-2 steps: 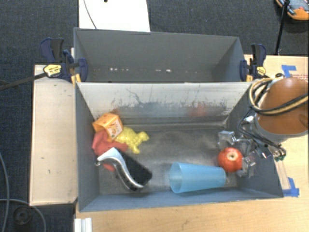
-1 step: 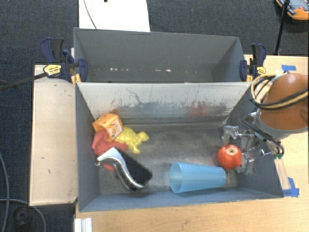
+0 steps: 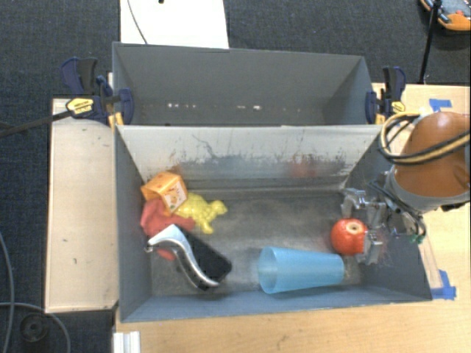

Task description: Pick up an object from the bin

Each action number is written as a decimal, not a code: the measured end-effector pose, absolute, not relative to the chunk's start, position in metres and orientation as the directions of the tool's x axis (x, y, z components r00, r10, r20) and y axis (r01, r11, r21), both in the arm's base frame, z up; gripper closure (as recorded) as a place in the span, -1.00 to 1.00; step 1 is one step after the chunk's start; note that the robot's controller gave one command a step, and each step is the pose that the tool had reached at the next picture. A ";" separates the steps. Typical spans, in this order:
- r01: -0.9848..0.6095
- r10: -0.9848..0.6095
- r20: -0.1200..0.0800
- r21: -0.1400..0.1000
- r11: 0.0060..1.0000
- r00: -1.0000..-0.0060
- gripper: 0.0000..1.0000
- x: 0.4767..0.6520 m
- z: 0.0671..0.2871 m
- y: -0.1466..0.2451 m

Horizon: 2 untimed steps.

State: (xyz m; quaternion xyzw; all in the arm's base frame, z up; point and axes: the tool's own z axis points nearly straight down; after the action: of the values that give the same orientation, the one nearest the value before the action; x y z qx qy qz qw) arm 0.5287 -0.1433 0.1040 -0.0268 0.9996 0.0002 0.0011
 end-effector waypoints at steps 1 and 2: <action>0.074 0.074 -0.006 -0.002 0.997 -0.997 1.00 0.545 0.078 -0.140; 0.073 0.073 -0.006 -0.002 0.997 -0.997 1.00 0.545 0.078 -0.140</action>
Offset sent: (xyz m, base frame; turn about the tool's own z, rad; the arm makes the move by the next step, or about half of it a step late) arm 0.0000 0.0000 0.0000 0.0000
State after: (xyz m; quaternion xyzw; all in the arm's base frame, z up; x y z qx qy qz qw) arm 0.5451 -0.1404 0.0781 0.0367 0.9993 -0.0012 0.0030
